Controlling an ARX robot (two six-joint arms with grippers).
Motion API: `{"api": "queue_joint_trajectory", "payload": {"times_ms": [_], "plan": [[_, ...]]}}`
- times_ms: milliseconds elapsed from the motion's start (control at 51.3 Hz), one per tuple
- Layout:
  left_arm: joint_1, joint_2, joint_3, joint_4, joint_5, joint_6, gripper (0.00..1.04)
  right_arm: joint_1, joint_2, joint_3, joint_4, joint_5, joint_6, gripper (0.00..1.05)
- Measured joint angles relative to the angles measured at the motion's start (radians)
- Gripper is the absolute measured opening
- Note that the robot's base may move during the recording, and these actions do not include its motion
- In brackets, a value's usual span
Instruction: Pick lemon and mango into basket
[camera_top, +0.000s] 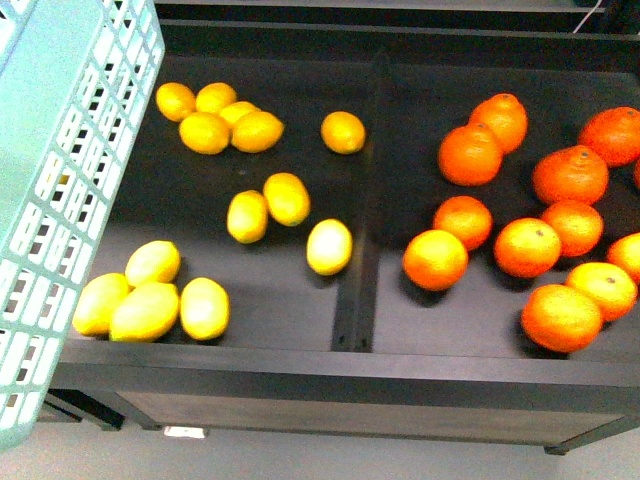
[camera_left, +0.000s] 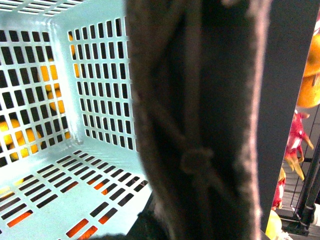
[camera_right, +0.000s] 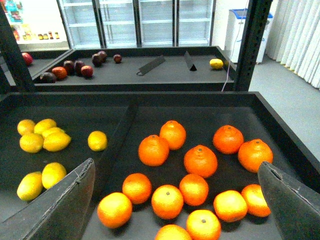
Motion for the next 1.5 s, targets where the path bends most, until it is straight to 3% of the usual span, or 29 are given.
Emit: {"api": "queue_joint_trajectory", "payload": {"times_ms": [1422, 1461, 1500], "plan": [[0.006, -0.002, 0.002, 0.000, -0.001, 0.013, 0.04, 0.000, 0.000, 0.000, 0.000, -0.005, 0.000, 0.96], [0.004, 0.008, 0.013, -0.038, 0.019, 0.032, 0.04, 0.000, 0.000, 0.000, 0.000, -0.004, 0.000, 0.96], [-0.010, 0.046, 0.083, -0.202, 0.038, 0.122, 0.04, 0.000, 0.000, 0.000, 0.000, -0.003, 0.000, 0.96]]}}
